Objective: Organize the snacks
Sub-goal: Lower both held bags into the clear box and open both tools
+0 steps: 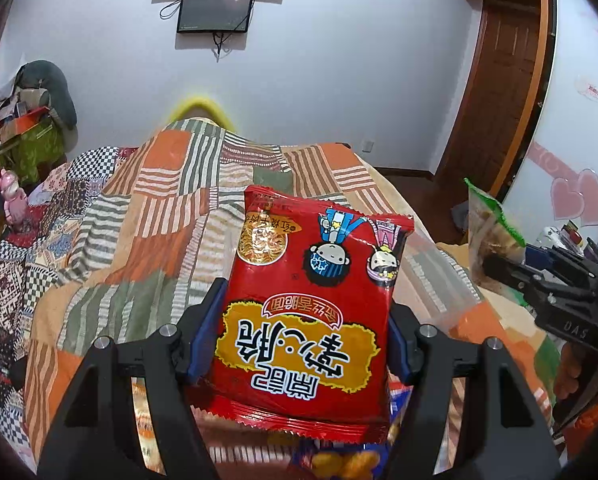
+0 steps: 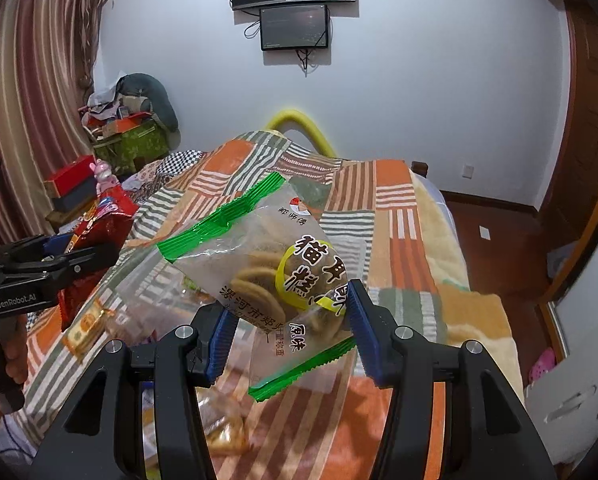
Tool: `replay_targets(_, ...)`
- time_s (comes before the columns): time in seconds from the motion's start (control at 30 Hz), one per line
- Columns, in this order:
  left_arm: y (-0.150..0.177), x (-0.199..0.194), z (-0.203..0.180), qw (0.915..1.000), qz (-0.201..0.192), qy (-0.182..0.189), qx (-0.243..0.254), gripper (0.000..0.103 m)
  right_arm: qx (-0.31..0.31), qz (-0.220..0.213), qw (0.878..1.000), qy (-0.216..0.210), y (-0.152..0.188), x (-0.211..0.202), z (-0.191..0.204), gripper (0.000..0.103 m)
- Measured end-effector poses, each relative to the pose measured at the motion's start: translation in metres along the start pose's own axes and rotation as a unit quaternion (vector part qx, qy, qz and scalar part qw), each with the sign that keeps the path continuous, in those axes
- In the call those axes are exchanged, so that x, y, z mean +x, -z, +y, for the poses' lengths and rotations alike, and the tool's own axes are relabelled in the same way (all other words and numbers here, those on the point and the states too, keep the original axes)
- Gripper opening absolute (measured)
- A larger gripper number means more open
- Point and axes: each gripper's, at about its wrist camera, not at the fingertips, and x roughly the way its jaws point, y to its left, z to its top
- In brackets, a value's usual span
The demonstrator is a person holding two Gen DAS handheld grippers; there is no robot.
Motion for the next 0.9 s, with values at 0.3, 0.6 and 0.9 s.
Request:
replay_targets(0.3,-0.016,0.046,-0.010,0.9998,0.018,-0.002,0.003,0.068,0.000,0.022,1.000,-0.004,-0.004,0.029,-0.002,0.050)
replay_targets(0.6,-0.013,0.083,-0.010,0.9988,0.046,-0.015,0.003,0.068,-0.019,0.055,0.998,-0.007,-0.003,0.058,0.001,0.050)
replay_targets(0.9,-0.009,0.098,-0.012,0.9969,0.075,-0.015,0.020,0.069,-0.021,0.087,0.996,-0.020,0.000,0.068,0.003,0.050)
